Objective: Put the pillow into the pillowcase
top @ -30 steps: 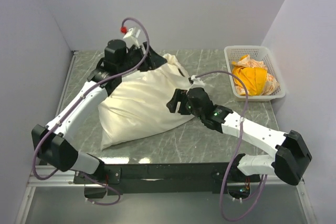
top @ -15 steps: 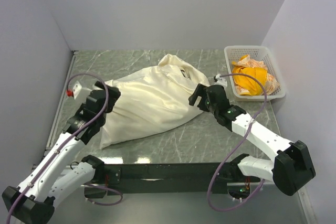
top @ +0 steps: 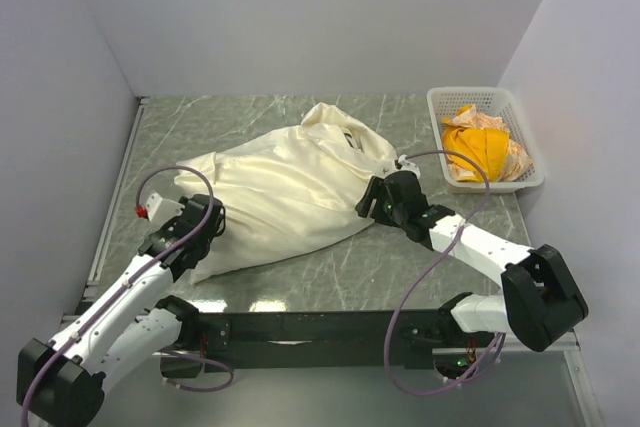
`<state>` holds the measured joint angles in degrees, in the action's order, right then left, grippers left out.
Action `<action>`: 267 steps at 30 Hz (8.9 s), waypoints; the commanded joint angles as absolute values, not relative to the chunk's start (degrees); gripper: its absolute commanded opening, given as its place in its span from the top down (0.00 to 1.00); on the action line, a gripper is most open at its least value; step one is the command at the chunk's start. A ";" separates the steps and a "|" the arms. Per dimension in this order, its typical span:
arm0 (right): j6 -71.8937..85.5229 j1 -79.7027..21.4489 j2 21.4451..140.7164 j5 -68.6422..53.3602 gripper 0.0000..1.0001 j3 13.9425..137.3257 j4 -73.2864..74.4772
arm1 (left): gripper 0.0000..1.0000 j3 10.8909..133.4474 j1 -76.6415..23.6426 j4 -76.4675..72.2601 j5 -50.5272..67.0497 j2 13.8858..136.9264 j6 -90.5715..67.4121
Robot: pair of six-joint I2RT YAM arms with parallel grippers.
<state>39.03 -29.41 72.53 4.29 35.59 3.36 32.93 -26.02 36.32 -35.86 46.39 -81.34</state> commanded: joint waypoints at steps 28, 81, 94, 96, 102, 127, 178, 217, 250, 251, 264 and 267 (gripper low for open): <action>30.15 -29.36 69.59 10.80 1.00 76.88 33.73 | 0.16 38.42 -26.10 27.42 -10.90 40.52 -53.26; 24.26 -24.88 101.07 11.60 1.00 128.32 55.46 | 0.99 36.37 -69.61 34.36 -49.31 43.70 -73.23; 26.01 -21.62 94.05 6.16 1.00 114.97 48.79 | 0.99 70.04 -69.61 37.54 -70.57 31.81 -42.22; 26.10 -21.53 93.34 2.65 1.00 112.43 46.77 | 0.99 72.42 -69.61 36.57 -72.50 33.22 -41.14; 26.19 -21.53 88.69 -2.02 0.87 102.66 40.96 | 0.99 71.55 -69.61 28.70 -74.36 33.58 -33.35; 31.11 -7.82 86.11 -4.12 0.12 81.37 25.76 | 0.99 62.93 -38.50 24.15 -28.20 38.23 -34.79; 36.20 -4.41 106.45 -14.68 1.00 118.12 36.11 | 0.99 70.74 12.47 17.06 -7.47 62.49 -48.60; 42.98 0.27 96.83 -17.24 0.98 105.12 30.06 | 0.99 105.22 22.35 25.93 11.35 94.80 -47.29; 42.71 -20.04 57.21 -7.65 0.18 24.09 3.35 | 0.01 34.11 14.92 27.08 -24.00 53.62 -66.36; 43.06 -20.13 58.17 -8.34 0.19 23.82 2.73 | 0.01 33.23 16.16 26.11 -22.86 53.61 -66.01; 48.34 -23.12 69.78 -11.43 0.48 20.55 -8.97 | 0.40 29.70 21.71 11.69 -11.52 62.93 -63.19; 46.59 -22.94 69.09 -9.33 0.92 26.51 -2.06 | 0.92 34.52 21.62 14.14 -11.42 63.46 -60.74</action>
<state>47.00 -22.74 69.45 -11.64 20.43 -5.74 29.67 21.37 16.58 -13.26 63.24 -63.64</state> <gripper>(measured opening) 0.260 0.258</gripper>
